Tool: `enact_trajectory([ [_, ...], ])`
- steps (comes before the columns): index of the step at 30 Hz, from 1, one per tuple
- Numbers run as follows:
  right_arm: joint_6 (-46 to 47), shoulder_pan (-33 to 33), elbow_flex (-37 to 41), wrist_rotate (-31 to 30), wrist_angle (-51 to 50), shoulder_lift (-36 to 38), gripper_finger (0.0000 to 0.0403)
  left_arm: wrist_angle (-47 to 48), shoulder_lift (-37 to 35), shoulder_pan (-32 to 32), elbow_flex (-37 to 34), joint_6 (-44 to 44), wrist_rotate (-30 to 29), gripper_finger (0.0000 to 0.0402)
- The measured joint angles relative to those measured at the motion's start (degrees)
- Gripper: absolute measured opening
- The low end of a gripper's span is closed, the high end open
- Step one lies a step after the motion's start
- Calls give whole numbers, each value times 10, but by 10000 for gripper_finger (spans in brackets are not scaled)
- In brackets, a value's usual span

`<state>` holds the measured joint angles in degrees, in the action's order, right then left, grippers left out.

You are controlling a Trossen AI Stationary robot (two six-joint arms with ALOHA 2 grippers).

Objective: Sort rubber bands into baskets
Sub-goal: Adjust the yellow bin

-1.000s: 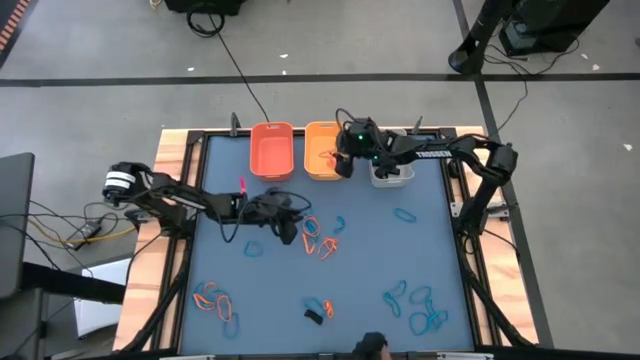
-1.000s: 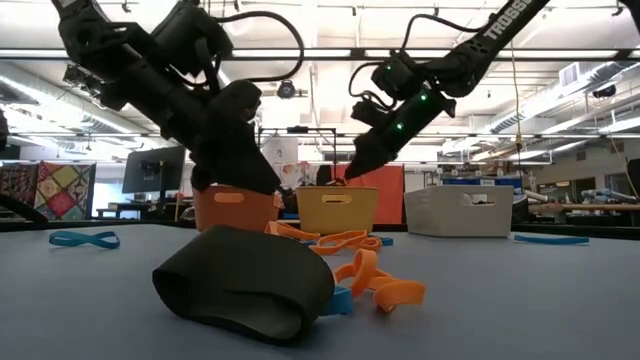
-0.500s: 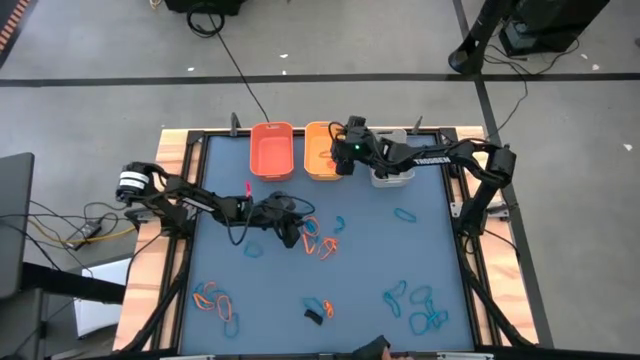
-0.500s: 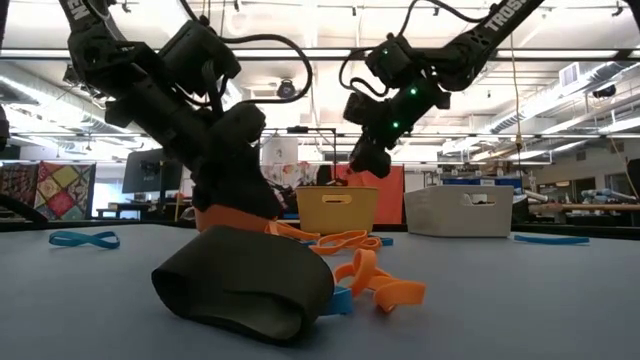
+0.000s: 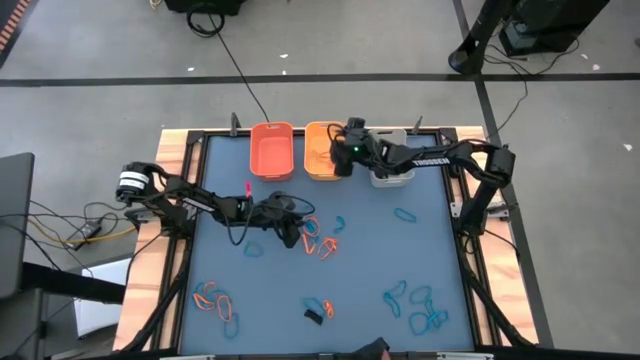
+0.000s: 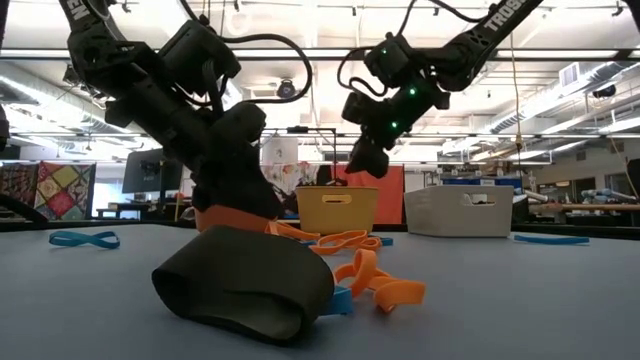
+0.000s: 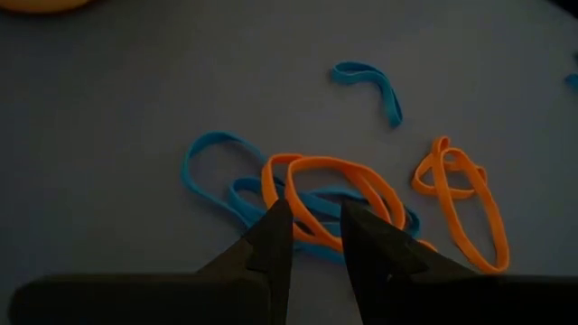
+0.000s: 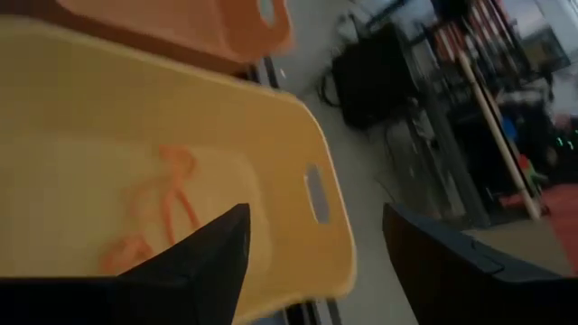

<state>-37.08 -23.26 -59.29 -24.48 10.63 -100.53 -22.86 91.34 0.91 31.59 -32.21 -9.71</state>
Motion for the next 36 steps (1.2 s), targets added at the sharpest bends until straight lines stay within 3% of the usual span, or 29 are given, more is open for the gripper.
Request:
enact_trajectory([
  [8,76,20,0,-45,-57,1,251,1,0,0,0,-11,41,102],
  [21,132,89,0,-61,-92,2,221,-14,28,0,0,-8,-22,102],
  [29,131,101,0,-74,-95,2,215,-78,69,0,5,5,-13,101],
  [33,131,101,0,-78,-97,2,215,-74,70,0,9,7,-11,81],
  [36,131,101,0,-83,-98,2,215,-75,70,0,9,19,-7,44],
])
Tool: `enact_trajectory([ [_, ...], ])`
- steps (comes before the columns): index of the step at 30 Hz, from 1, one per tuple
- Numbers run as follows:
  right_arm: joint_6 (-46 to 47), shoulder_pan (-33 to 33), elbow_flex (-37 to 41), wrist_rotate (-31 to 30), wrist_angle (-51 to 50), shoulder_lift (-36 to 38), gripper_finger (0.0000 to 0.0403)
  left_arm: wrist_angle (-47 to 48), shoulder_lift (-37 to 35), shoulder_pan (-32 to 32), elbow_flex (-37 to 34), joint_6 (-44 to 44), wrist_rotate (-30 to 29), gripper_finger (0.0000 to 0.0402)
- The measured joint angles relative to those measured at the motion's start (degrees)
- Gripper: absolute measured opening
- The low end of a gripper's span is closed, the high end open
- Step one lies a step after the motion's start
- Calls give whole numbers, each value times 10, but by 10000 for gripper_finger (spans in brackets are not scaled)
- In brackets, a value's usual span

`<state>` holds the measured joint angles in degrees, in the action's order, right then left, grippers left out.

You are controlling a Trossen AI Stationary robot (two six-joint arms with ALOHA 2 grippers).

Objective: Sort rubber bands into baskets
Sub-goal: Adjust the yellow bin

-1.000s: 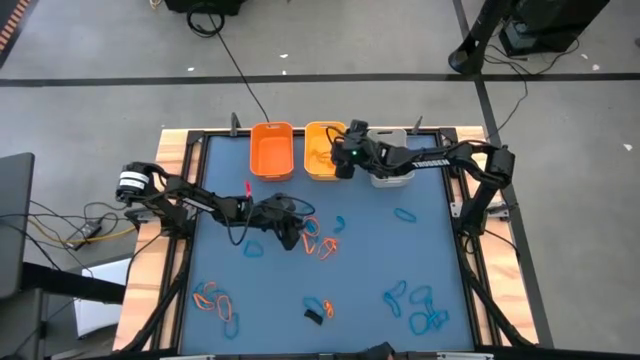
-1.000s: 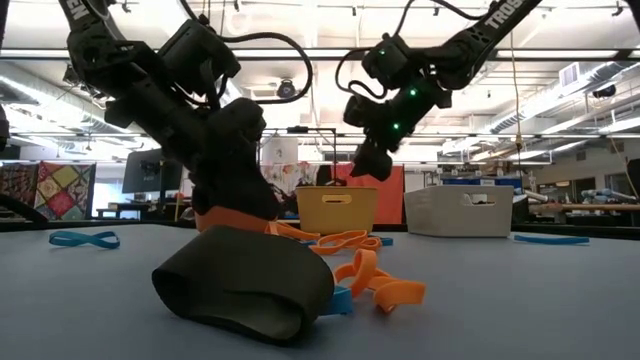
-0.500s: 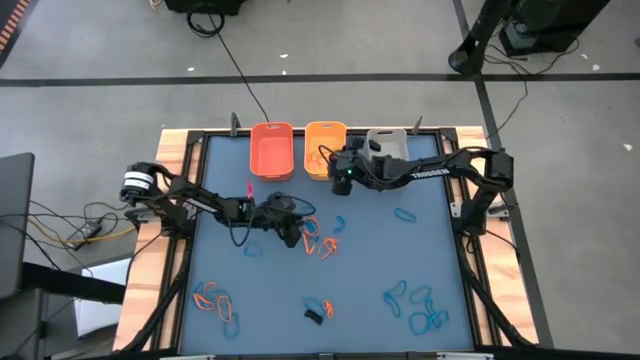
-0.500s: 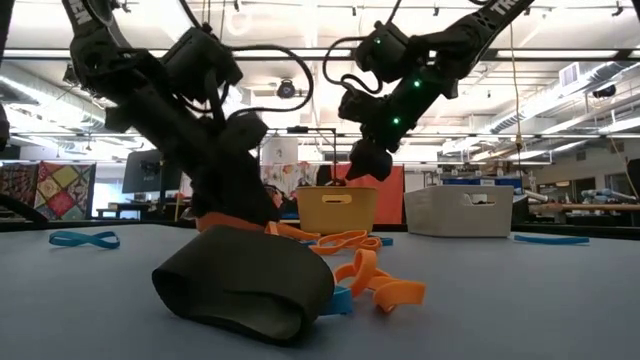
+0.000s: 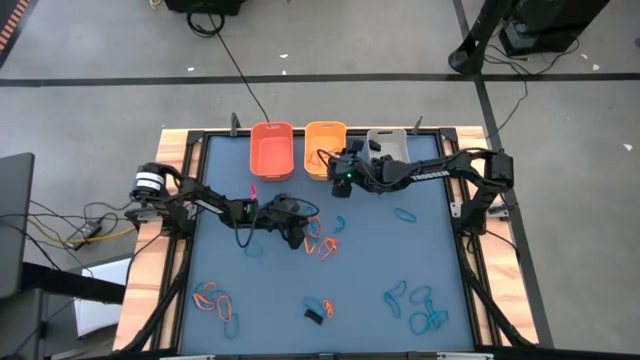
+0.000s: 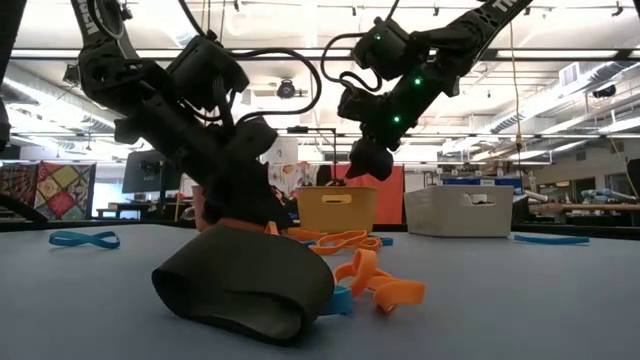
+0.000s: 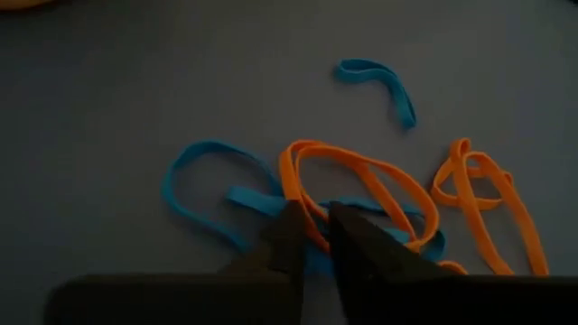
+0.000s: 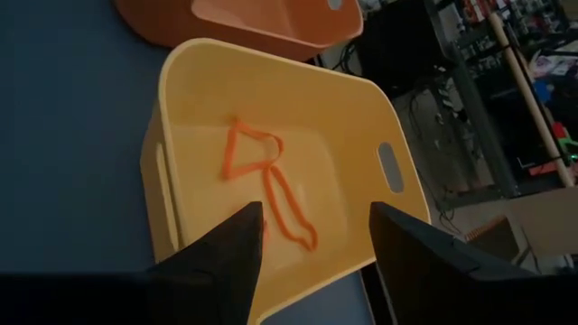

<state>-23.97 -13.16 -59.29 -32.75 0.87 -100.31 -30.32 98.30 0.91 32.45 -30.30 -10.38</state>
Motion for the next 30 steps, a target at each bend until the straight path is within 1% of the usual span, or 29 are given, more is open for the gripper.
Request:
enact_trajectory([
  [2,0,2,0,-6,-3,0,215,1,0,0,0,1,1,15],
  [3,2,3,0,-10,-6,0,215,0,0,0,0,1,1,8],
  [6,8,8,0,-12,-22,0,215,-5,-5,0,0,1,1,11],
  [8,29,12,0,-6,-38,0,215,-13,-7,0,0,1,1,10],
  [10,66,14,0,29,-54,0,215,-21,-12,0,3,7,1,6],
  [12,98,18,4,75,-55,0,215,-32,-14,0,7,21,1,4],
  [14,120,25,8,106,-55,0,214,-49,-16,0,7,32,-1,4],
  [18,141,44,9,146,-49,0,214,-79,-16,0,18,61,-3,3],
  [21,133,61,9,127,-42,1,214,-77,-16,0,24,63,-1,3],
  [24,105,70,9,85,-35,9,214,-76,-16,-1,25,63,1,7],
  [28,82,73,9,11,-33,28,214,-66,-16,-1,25,61,15,12],
  [30,72,71,9,-9,-38,38,214,-55,-16,-1,25,59,19,13],
])
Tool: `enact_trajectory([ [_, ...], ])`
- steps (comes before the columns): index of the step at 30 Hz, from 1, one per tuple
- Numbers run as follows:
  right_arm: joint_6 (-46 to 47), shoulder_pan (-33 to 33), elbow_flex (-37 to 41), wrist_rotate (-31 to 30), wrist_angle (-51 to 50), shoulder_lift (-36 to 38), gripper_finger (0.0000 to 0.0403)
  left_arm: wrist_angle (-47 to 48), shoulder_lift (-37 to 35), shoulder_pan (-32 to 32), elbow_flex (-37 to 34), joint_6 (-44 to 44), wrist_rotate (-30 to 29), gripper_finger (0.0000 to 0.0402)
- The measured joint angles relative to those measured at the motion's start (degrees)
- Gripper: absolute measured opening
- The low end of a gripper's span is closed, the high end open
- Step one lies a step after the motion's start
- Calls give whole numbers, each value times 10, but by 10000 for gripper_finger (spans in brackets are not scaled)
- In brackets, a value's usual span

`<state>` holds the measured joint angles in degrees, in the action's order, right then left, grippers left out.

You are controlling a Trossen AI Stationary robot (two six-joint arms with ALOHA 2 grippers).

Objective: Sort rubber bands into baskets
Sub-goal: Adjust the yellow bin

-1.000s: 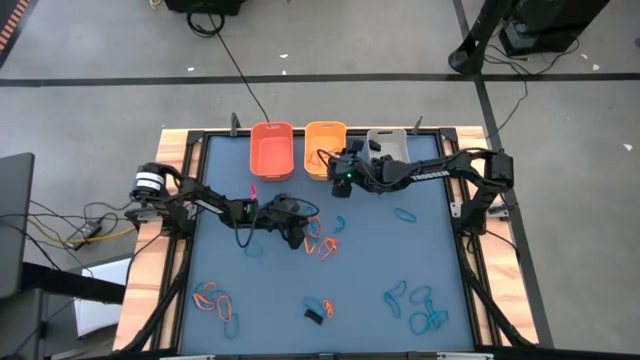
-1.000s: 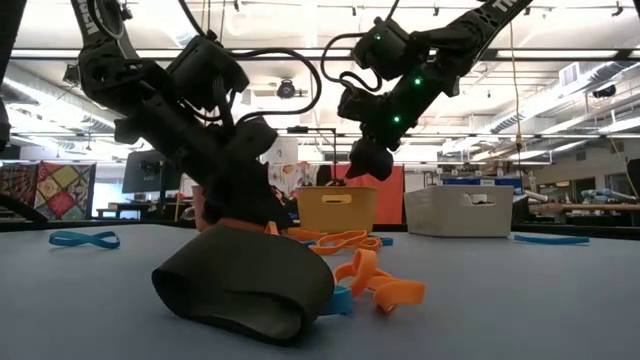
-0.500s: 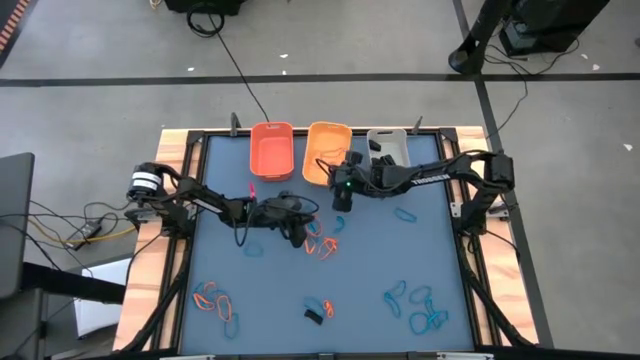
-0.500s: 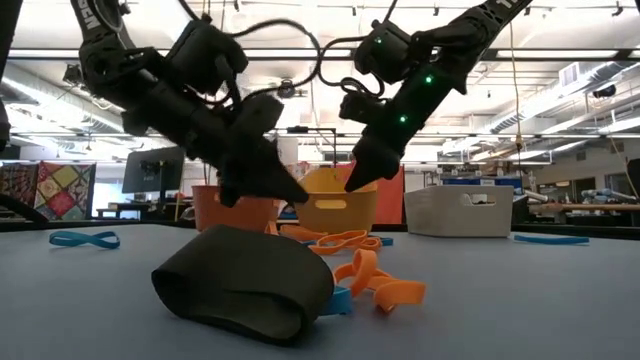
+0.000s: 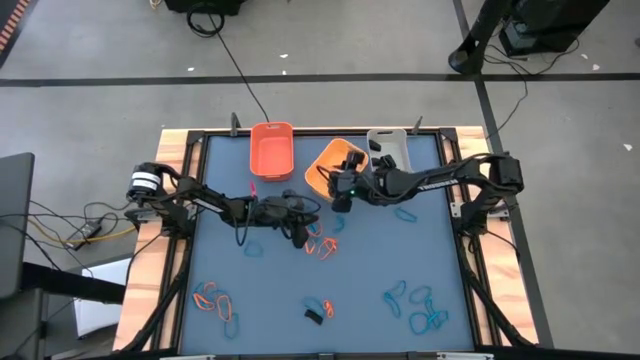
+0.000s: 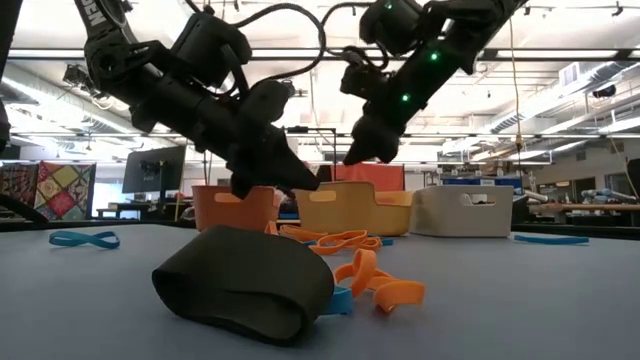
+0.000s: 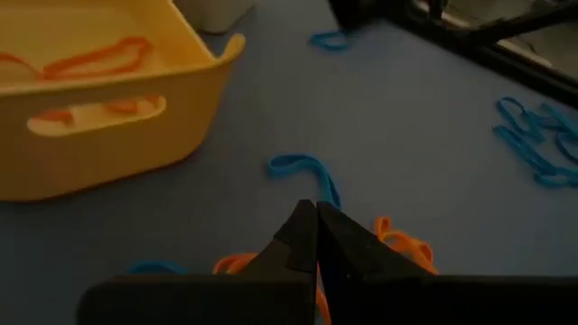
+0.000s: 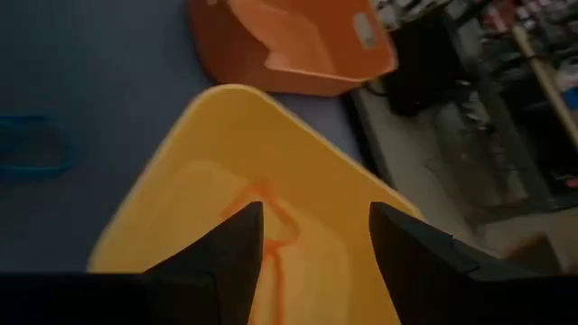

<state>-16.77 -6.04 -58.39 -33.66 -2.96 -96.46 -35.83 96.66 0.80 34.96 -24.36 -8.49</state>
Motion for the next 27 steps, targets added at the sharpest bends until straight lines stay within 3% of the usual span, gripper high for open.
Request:
enact_trajectory([
  [4,31,2,0,40,-57,25,214,36,0,0,0,-22,0,14],
  [7,52,12,0,36,-116,40,210,59,0,0,0,-29,-5,14],
  [14,119,10,16,77,-229,48,181,61,0,0,0,-29,-13,14],
  [18,121,-3,55,87,-214,48,152,60,0,0,0,-17,-20,14],
  [27,69,-97,104,156,-47,48,74,56,0,0,0,-16,-25,14],
])
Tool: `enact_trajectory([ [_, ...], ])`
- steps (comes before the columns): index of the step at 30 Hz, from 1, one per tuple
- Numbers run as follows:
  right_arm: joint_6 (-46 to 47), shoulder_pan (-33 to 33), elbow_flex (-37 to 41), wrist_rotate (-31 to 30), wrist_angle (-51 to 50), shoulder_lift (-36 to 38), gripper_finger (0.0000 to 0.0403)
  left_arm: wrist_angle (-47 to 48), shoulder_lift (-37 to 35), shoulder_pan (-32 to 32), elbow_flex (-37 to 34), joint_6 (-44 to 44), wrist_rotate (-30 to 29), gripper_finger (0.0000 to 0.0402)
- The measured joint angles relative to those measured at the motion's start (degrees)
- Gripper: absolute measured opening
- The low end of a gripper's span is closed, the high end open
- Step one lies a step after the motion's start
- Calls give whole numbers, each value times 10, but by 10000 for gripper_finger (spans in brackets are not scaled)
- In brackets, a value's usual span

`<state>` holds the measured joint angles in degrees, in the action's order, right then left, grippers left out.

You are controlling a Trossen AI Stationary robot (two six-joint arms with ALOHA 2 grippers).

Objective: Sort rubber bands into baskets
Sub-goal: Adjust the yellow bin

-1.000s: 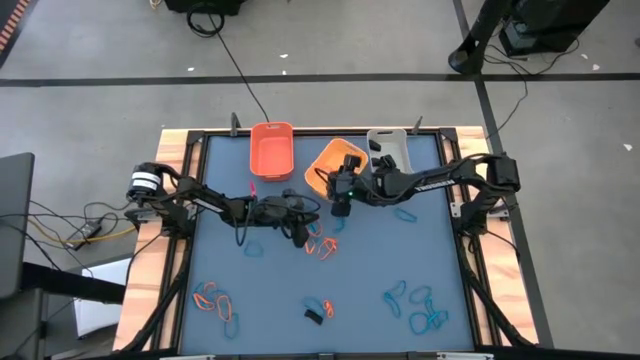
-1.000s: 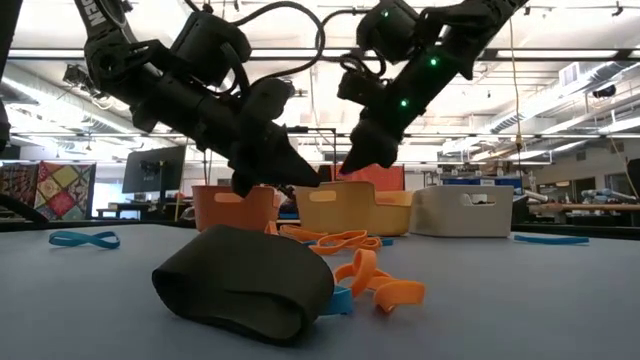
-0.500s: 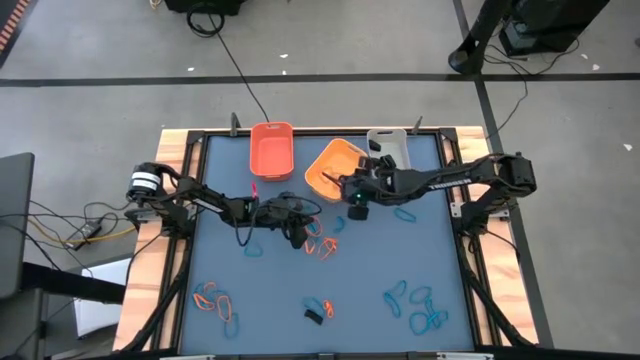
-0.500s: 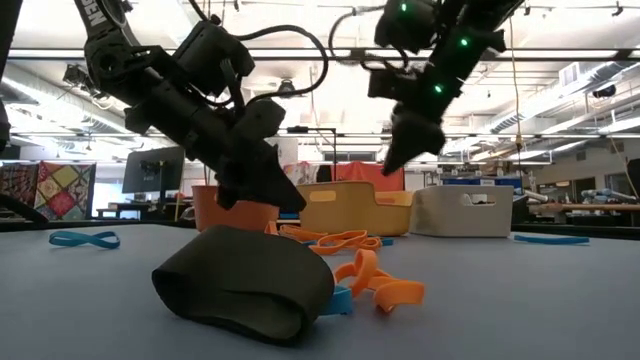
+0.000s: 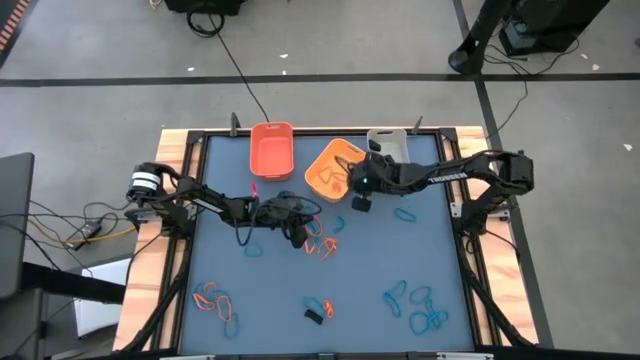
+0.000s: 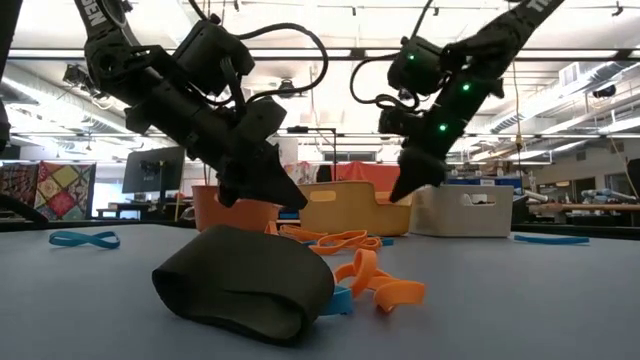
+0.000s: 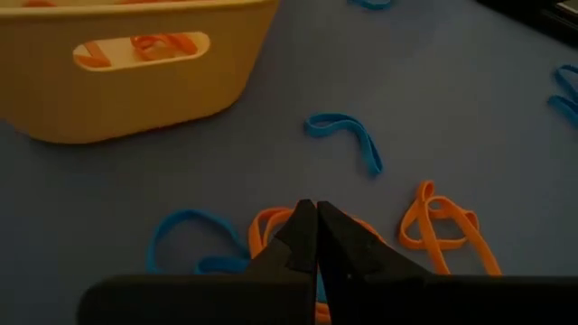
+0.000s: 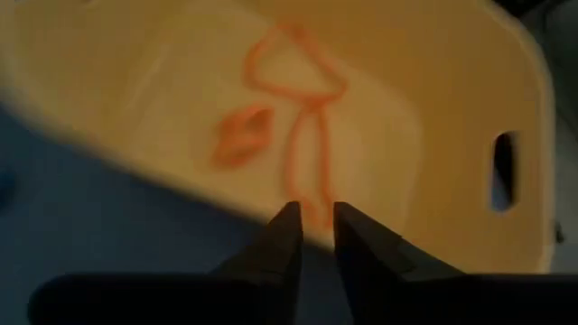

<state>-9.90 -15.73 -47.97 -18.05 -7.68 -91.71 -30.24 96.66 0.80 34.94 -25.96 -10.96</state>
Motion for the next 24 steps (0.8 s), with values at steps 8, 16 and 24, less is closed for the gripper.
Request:
enact_trajectory([
  [8,-41,-56,-35,2,-30,-23,12,-1,0,0,0,-2,0,14],
  [16,-119,-81,-125,-54,-75,-28,7,-6,0,-5,2,-2,-4,14],
  [24,-67,-122,-281,39,-355,-23,6,8,0,0,2,-2,1,14],
])
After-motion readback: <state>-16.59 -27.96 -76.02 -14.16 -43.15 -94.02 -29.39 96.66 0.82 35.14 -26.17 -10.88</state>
